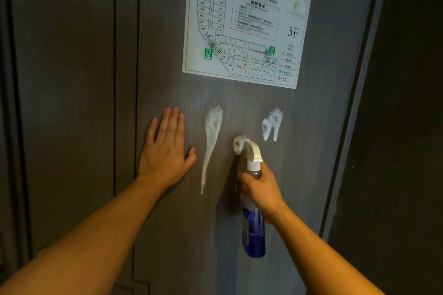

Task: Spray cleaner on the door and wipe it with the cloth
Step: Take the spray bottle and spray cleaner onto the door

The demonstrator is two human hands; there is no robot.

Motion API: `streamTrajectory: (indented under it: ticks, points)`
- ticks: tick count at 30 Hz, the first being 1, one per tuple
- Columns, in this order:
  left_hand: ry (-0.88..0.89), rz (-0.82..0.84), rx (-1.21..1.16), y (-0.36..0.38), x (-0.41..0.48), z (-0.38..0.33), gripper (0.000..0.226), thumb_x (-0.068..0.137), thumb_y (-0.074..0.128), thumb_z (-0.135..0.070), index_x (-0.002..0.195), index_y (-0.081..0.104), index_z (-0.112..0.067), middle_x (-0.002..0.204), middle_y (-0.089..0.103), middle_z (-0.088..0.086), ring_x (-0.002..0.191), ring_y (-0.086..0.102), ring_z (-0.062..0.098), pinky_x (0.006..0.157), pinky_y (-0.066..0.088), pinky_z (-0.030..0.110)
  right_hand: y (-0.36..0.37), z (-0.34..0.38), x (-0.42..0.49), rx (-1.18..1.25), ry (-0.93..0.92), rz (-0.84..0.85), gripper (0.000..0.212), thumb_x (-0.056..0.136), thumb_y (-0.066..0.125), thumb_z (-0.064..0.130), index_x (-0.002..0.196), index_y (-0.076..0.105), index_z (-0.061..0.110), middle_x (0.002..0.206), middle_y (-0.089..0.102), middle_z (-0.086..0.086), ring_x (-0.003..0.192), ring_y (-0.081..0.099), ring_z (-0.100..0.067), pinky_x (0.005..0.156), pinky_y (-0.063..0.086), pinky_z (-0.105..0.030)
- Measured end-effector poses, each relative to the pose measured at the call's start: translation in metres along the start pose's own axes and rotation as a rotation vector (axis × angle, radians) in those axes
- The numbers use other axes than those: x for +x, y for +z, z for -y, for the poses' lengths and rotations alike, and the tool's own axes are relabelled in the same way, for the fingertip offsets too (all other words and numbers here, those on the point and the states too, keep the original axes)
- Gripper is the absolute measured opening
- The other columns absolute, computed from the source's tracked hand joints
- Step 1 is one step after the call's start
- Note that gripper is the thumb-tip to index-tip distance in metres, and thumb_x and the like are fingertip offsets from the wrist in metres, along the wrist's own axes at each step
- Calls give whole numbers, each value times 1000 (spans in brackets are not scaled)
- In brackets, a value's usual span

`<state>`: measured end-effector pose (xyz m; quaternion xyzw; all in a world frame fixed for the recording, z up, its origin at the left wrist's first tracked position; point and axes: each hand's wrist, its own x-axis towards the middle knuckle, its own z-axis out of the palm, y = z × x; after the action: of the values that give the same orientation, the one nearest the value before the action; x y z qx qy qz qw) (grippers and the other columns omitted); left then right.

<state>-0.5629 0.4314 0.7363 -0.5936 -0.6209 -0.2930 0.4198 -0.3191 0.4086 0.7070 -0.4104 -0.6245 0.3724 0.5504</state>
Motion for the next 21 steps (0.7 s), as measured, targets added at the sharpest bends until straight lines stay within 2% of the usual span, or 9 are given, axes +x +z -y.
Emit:
streamTrajectory:
  ticks: [5, 10, 14, 17, 21]
  points:
    - [15, 2, 0, 1, 0, 1, 91, 93, 45, -53, 158, 6, -2, 168, 3, 19, 156, -3, 29, 127, 1, 48, 1, 4, -2, -58, 7, 30, 29, 93, 61, 6, 118, 55, 18, 91, 63, -17, 72, 62, -20, 57, 57, -20]
    - [20, 14, -24, 1, 0, 3, 92, 93, 46, -53, 158, 7, -2, 168, 3, 19, 156, -3, 30, 127, 0, 48, 1, 3, -11, -22, -10, 2, 30, 93, 61, 5, 118, 56, 21, 96, 67, -22, 73, 64, -21, 62, 59, -25]
    - [5, 36, -136, -5, -3, 3, 88, 91, 52, -48, 158, 12, -6, 168, 6, 16, 156, -2, 27, 127, 1, 47, -8, -8, -26, -13, -28, -39, 33, 94, 64, 11, 123, 56, 26, 79, 65, -7, 67, 65, -17, 65, 60, -30]
    - [-20, 35, -303, -11, -24, -4, 78, 91, 49, -42, 155, 24, -7, 167, 16, 15, 156, 6, 28, 127, 8, 47, -20, -21, -45, 7, -40, -50, 35, 95, 64, 15, 116, 54, 41, 78, 65, -2, 70, 65, -17, 71, 61, -33]
    - [-23, 109, -464, -7, -81, -36, 73, 87, 49, -43, 150, 38, -7, 160, 33, 14, 151, 24, 30, 122, 22, 47, -43, -49, -79, 12, -15, -88, 40, 95, 63, 14, 123, 52, 40, 82, 63, -5, 72, 63, -18, 70, 61, -32]
